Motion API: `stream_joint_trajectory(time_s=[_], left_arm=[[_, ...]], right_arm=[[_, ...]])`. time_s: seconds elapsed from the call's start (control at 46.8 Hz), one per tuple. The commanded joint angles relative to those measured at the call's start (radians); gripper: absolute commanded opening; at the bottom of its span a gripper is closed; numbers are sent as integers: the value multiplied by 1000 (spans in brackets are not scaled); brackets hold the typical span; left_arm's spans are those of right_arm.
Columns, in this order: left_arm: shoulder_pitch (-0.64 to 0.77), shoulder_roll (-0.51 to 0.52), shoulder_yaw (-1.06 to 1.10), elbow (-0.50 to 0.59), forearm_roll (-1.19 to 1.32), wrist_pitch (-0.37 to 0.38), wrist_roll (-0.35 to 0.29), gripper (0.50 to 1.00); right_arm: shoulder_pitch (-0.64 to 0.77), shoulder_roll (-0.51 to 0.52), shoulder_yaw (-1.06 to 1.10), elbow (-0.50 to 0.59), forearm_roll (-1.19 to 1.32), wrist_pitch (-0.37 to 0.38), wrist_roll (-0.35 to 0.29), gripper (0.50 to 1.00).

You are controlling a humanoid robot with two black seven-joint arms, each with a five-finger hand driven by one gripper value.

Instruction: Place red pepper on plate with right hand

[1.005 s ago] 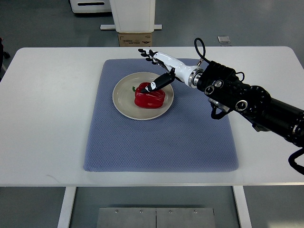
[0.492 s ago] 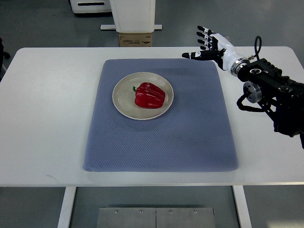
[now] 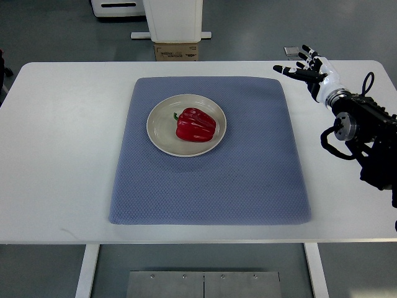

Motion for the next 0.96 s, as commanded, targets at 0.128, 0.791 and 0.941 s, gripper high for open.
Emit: stream_joint_trajectory(time_s=[0.128, 0.791, 0.941], left_arm=[[0, 0, 0, 0, 1, 0, 0, 1000], [0, 0, 0, 0, 1, 0, 0, 1000], [0, 0, 0, 0, 1, 0, 0, 1000]], right_arm=[[-26, 4, 59, 0, 38, -8, 4, 1000], [-25, 5, 64, 14, 36, -7, 9, 1000], [-28, 8, 62, 14, 36, -7, 9, 1000]])
